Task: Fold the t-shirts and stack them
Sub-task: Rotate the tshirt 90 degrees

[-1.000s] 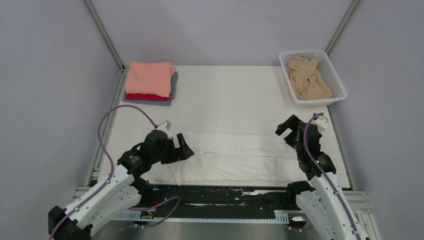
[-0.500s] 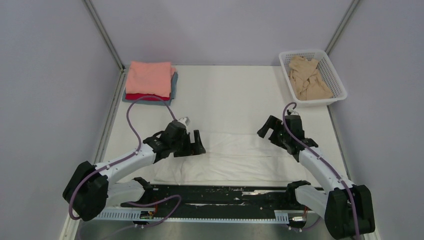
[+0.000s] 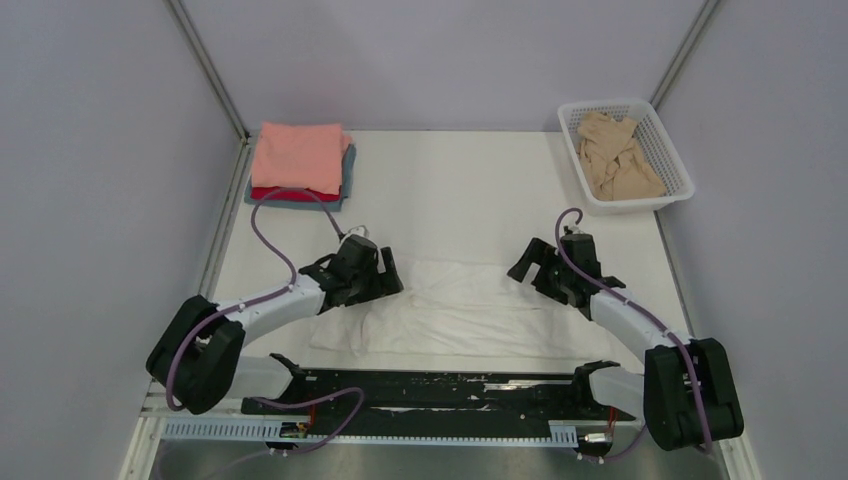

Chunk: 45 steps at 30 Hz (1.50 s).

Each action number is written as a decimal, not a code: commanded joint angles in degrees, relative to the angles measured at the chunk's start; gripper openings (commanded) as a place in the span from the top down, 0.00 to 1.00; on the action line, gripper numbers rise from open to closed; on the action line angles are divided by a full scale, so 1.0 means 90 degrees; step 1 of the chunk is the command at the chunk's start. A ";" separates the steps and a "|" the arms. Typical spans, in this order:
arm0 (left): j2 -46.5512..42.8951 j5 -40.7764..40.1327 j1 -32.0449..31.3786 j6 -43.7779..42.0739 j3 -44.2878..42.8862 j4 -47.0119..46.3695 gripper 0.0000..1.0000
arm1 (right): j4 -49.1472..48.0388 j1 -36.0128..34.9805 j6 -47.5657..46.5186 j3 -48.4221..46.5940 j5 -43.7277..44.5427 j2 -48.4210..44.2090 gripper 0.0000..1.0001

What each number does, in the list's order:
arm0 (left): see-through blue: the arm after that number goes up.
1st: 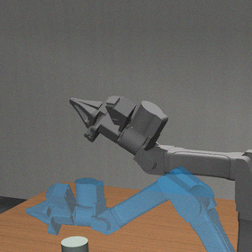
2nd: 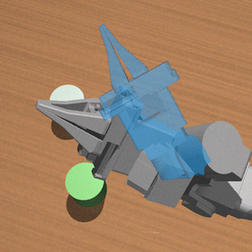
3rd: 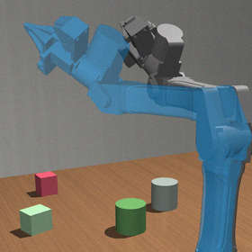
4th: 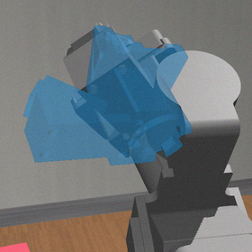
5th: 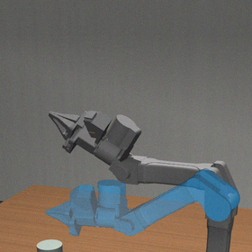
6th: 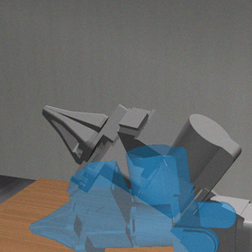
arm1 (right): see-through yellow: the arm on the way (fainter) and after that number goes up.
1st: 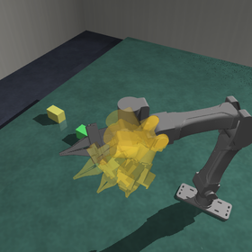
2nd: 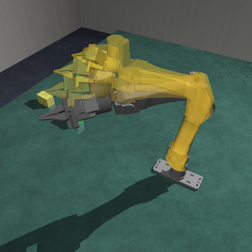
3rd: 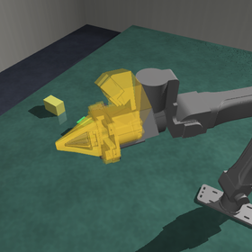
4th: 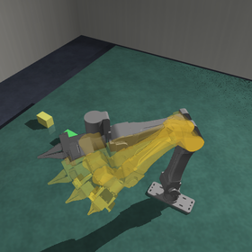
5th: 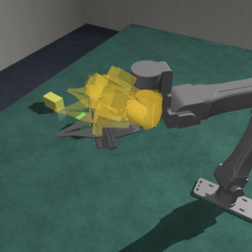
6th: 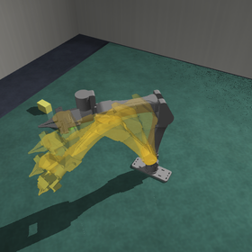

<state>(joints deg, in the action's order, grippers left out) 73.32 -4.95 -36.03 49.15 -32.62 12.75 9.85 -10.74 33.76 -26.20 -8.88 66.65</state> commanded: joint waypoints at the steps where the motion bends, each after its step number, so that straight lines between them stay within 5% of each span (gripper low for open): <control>1: 0.1068 -0.0107 0.0471 -0.0175 -0.0472 -0.0351 0.00 | 0.0093 -0.0014 0.0003 0.0001 0.0444 -0.0044 0.00; 9: 0.4017 0.0422 0.0925 -0.1286 -0.3962 0.0343 0.00 | 0.0765 -0.0003 -0.0232 -0.0105 0.0455 -0.0120 0.00; 14: 0.5958 0.1015 0.1033 -0.1951 -0.6905 0.1217 0.00 | 0.0936 -0.0090 -0.0346 0.0120 -0.0779 0.0035 0.00; 19: 0.7660 0.2800 0.1415 -0.2269 -1.0008 0.2899 0.00 | 0.1304 -0.1069 -0.0776 0.0215 -0.1841 0.0143 0.00; 23: 0.7685 0.3511 0.1471 -0.2167 -0.9840 0.2264 0.00 | 0.1057 -0.2000 -0.0665 0.0188 -0.2840 0.0349 0.00; 34: 0.9016 0.4870 0.1566 -0.1686 -1.1782 0.1931 0.00 | 0.0285 -0.4515 -0.0092 -0.0975 -0.2052 0.1618 0.00; 45: 0.9206 0.4703 0.1562 -0.0790 -1.1981 0.0907 0.00 | -0.0672 -0.4920 0.0981 -0.2026 -0.0441 0.2574 0.00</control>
<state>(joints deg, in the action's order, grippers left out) 153.91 40.23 -21.93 39.07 -137.64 25.50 10.85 -54.50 36.32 -43.09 -21.78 88.40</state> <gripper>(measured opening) 1.000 0.998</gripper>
